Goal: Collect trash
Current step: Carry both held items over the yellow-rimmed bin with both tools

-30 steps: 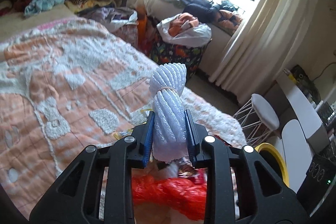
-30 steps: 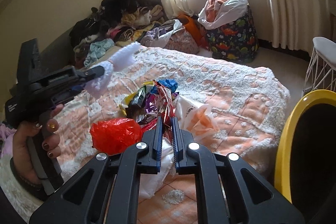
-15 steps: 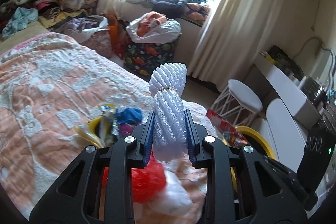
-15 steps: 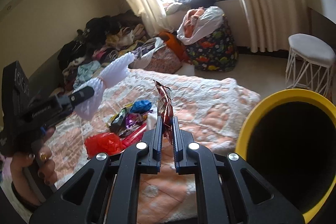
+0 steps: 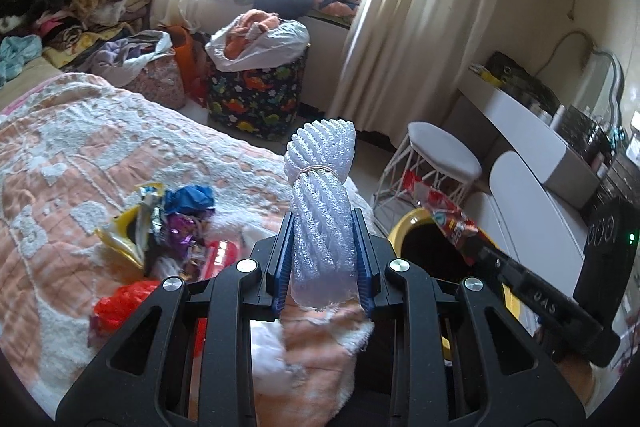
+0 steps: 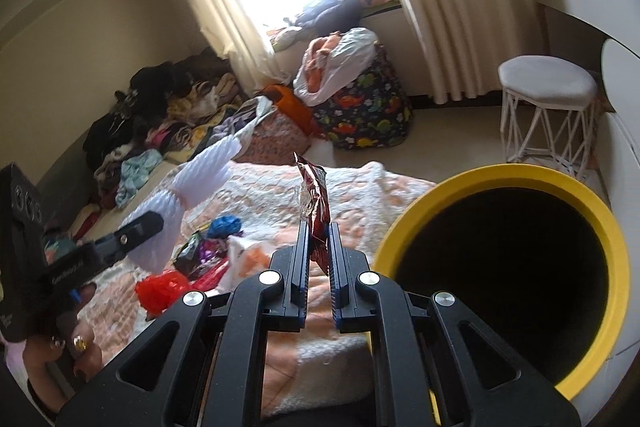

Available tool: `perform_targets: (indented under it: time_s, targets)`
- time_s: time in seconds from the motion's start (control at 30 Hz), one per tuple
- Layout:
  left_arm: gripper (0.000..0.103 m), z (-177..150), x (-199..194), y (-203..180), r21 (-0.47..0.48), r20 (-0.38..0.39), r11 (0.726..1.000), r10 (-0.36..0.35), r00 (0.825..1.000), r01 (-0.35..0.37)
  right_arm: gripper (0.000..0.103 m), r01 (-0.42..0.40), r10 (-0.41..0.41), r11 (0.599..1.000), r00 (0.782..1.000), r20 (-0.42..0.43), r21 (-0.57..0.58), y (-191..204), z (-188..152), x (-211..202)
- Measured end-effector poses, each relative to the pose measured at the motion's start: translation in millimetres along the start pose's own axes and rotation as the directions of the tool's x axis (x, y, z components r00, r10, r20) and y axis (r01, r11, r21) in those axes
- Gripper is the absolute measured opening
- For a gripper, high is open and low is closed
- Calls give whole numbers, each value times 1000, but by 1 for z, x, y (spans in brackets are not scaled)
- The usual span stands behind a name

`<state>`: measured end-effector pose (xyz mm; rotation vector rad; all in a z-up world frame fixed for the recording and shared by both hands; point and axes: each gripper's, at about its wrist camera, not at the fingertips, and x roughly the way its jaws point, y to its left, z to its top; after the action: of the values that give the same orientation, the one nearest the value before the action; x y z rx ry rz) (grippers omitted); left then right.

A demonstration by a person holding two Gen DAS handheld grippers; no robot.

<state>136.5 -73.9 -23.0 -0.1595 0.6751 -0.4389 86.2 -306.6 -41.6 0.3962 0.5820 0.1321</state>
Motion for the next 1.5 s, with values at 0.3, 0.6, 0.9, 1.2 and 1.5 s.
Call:
perform_targets:
  time_s: [0.3, 0.6, 0.9, 1.2, 1.5]
  targets:
    - [21, -11, 15, -30, 57, -54, 998, -37, 998, 40, 9, 88, -89, 993, 996, 19, 83, -36, 2, -12]
    - [21, -26, 38, -62, 118, -123, 988, -80, 989, 95, 9, 192, -195, 967, 981, 3, 166, -72, -2, -17]
    - [21, -41, 65, -91, 167, -195, 975, -110, 975, 144, 9, 269, -268, 931, 963, -38, 248, -107, -12, -20]
    - [22, -49, 89, -112, 197, -247, 963, -133, 960, 184, 11, 309, -307, 901, 950, -58, 305, -128, -14, -21]
    - [61, -43, 99, -117, 189, -221, 965, -137, 966, 180, 42, 341, -344, 874, 937, -55, 347, -137, -17, -23]
